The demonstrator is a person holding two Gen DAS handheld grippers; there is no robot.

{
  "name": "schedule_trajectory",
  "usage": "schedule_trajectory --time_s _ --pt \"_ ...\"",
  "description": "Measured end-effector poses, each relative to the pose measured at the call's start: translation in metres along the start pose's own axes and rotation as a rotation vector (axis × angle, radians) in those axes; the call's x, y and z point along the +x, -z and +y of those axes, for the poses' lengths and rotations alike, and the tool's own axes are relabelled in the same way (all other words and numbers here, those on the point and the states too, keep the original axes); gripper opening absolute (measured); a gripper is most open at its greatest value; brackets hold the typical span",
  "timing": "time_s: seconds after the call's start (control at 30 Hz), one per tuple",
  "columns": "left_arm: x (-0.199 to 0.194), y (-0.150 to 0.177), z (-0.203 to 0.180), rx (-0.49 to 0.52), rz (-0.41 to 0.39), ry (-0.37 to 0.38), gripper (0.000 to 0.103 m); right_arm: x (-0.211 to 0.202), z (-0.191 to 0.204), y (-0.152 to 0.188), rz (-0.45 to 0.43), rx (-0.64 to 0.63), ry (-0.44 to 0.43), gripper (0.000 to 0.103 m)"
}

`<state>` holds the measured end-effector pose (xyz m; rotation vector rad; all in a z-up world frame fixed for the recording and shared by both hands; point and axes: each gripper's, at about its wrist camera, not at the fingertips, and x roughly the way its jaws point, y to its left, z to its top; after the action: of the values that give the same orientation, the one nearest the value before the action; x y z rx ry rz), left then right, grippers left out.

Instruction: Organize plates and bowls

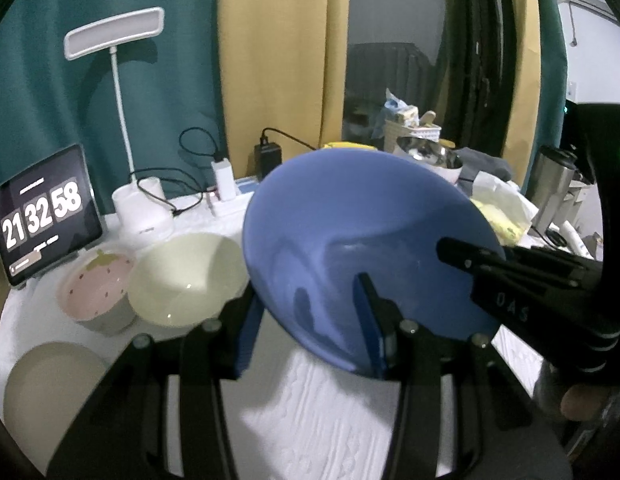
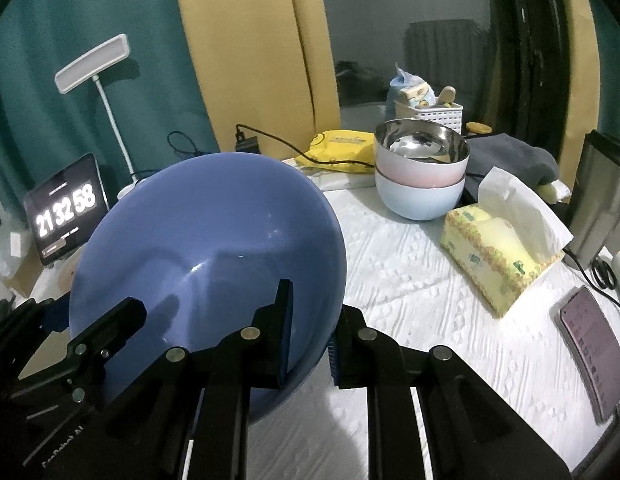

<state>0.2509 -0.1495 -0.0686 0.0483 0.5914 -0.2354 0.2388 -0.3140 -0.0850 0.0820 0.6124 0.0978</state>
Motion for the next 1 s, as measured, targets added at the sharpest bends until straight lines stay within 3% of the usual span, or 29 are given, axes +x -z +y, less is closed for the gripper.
schedule_trajectory --time_s 0.67,1.0 --pt "-0.036 0.038 0.037 -0.066 0.021 -0.013 0.046 -0.018 0.050 0.033 0.057 -0.039 -0.016 0.017" --pt "-0.047 0.058 0.049 -0.088 0.064 -0.008 0.046 -0.018 0.066 0.051 0.133 -0.059 -0.027 0.019"
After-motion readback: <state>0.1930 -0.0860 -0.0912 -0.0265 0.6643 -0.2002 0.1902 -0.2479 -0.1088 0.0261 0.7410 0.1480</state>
